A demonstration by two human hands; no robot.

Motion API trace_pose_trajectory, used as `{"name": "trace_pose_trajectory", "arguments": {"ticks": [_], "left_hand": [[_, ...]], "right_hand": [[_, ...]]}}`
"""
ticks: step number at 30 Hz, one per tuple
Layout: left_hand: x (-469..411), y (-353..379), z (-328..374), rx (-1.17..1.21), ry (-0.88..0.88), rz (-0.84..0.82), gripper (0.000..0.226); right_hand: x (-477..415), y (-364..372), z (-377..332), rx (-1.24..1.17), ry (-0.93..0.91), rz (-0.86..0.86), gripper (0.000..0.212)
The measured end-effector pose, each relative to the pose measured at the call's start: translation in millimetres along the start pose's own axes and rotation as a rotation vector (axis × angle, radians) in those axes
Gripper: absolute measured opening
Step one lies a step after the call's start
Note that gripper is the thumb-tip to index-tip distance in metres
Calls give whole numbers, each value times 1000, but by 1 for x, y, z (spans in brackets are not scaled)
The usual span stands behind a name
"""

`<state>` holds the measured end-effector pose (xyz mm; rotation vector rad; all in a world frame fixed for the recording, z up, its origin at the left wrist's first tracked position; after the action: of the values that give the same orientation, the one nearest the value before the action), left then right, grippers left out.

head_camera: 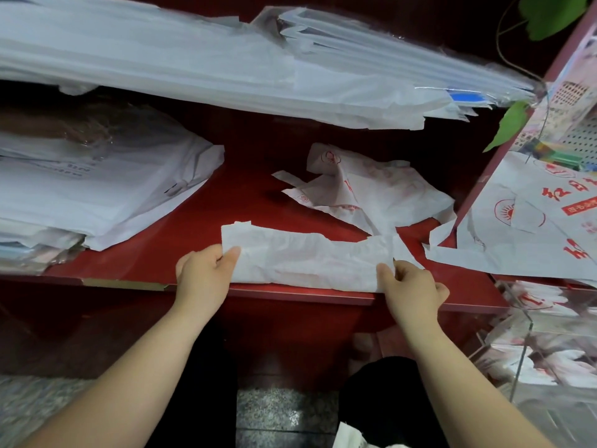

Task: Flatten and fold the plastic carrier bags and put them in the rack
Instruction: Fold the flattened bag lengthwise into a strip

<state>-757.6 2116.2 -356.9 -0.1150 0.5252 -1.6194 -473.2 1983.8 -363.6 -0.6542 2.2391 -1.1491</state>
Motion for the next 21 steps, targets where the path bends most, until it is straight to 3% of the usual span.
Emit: {"name": "trace_pose_trajectory", "arguments": {"ticks": [4,7,9,12,14,19,21], "left_hand": [[-8,4,4,-150,-8,-55,51],[-12,7,-2,-236,-66,-127,43],[-14,8,1,-327,-52,-145,25],[-18,12,1,-521,-18,-193,51],[-22,11,-1,-591,45,-179,57],[-24,11,-6,-562,43,-199,72],[-23,8,-3,-566,56,-172,76]], "right_hand": [[-1,4,0,31,-13,21,14],[1,2,1,57,-20,53,34],[2,0,-1,96,-29,70,28],[2,5,-2,164,-29,12,40],[1,6,-2,241,-46,14,31],[-2,5,-2,283,-8,-57,22],[-1,2,-3,239,-6,-45,34]]}}
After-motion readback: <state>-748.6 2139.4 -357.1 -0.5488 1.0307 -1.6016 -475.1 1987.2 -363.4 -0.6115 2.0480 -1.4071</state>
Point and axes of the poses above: each hand's wrist, its own x-axis away from the middle knuckle, its own y-axis out of the palm, z = x × y, the point moved 9 cm from there along -x, towards the middle knuckle, and after that the axes turned 11 degrees about x, right-handed, at the moved point
